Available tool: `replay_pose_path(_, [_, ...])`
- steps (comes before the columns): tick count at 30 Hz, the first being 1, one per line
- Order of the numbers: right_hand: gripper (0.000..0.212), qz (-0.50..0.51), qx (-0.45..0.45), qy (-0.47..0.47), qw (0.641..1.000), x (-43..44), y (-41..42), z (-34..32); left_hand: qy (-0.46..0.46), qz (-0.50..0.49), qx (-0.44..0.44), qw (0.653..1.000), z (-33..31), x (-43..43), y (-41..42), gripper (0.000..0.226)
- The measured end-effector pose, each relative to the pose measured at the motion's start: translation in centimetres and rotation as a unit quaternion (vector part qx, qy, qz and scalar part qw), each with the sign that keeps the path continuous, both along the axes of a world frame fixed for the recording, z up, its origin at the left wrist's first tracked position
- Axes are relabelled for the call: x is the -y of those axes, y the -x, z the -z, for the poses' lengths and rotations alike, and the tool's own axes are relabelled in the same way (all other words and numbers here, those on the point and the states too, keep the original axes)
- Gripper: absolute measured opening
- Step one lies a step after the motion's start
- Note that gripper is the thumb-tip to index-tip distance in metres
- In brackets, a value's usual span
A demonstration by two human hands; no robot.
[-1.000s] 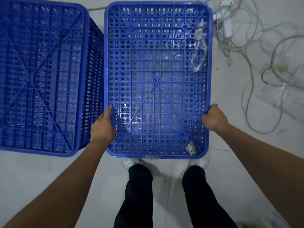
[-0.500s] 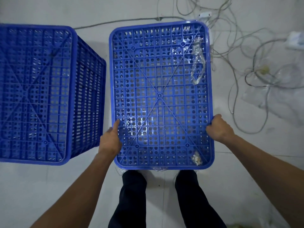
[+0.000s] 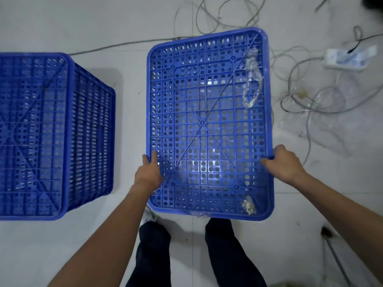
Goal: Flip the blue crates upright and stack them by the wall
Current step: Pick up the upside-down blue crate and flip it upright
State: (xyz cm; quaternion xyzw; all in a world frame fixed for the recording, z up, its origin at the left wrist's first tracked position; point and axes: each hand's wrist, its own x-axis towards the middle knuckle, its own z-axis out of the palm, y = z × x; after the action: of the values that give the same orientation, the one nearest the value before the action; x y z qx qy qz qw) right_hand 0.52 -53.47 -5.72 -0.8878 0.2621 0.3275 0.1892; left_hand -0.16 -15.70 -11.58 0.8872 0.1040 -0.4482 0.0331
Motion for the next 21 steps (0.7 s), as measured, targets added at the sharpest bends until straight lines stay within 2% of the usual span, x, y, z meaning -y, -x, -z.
replay_pose_path(3, [0.035, -0.002, 0.022, -0.019, 1.0, -1.2, 0.4, -1.2, 0.013, -0.016, -0.023, 1.0, -1.4, 0.0, -0.9, 0.09])
replay_pose_path(6, [0.033, -0.013, 0.047, -0.043, 0.998, -3.4, 0.7, -2.7, 0.069, -0.065, -0.017, 0.995, -3.7, -0.1, -1.9, 0.08])
replay_pose_path(9, [0.036, -0.04, 0.077, -0.06, 0.994, -6.0, 0.9, -4.1, 0.172, -0.123, 0.066, 0.975, -6.8, 0.7, -2.8, 0.07])
replay_pose_path(13, [0.038, -0.073, 0.091, -0.096, 0.988, -10.5, 0.7, -6.2, 0.304, -0.133, 0.161, 0.93, -11.4, 2.4, -3.1, 0.034])
replay_pose_path(16, [0.034, -0.085, 0.091, -0.118, 0.985, -14.2, 0.6, -7.6, 0.318, -0.103, 0.192, 0.923, -13.5, 2.7, -3.0, 0.025])
replay_pose_path(21, [0.027, -0.128, 0.109, -0.168, 0.971, -20.0, 0.5, -9.2, 0.316, -0.069, 0.232, 0.918, -14.4, 0.9, -2.0, 0.034])
